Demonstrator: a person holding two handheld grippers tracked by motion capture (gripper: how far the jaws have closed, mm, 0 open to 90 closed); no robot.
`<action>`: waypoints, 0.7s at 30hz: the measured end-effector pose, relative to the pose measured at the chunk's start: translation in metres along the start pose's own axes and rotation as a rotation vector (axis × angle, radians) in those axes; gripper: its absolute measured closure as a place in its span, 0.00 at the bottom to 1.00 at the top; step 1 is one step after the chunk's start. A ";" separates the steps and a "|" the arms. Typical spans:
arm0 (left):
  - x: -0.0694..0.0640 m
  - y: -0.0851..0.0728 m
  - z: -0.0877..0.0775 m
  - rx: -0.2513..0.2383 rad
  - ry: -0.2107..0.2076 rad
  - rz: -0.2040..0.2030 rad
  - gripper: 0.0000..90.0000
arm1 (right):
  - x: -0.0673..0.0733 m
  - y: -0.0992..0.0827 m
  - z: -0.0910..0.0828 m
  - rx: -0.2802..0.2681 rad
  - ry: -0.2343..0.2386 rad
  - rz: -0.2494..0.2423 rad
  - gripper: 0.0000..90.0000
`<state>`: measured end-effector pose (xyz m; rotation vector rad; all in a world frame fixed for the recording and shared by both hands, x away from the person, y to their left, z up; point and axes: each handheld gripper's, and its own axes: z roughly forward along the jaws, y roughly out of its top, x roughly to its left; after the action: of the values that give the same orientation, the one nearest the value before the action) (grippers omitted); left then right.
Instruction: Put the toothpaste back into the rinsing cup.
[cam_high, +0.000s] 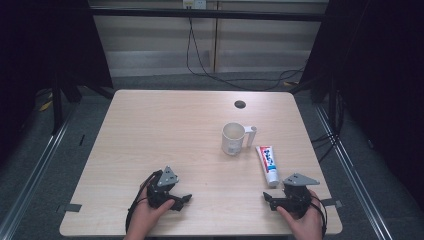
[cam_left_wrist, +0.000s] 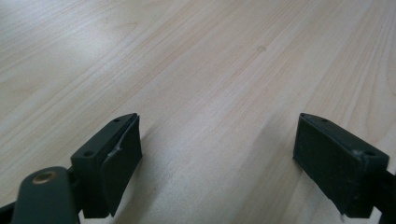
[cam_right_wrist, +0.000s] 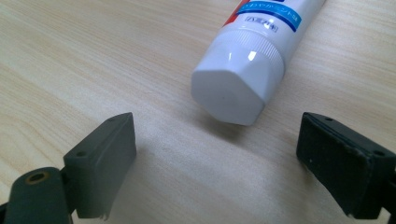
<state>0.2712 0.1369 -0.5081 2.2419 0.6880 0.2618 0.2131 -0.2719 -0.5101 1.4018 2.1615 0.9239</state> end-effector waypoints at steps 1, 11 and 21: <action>0.000 0.000 0.000 0.000 0.000 0.000 0.17 | 0.000 0.000 0.000 0.000 0.000 0.000 0.12; 0.000 0.000 0.000 0.001 0.002 0.000 0.17 | 0.000 0.006 -0.004 0.079 0.011 -0.005 0.15; 0.000 0.000 0.000 0.000 0.000 -0.002 0.17 | -0.011 0.024 -0.009 0.136 0.045 0.047 0.18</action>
<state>0.2711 0.1368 -0.5082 2.2408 0.6905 0.2609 0.2275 -0.2778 -0.4872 1.5143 2.2714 0.8466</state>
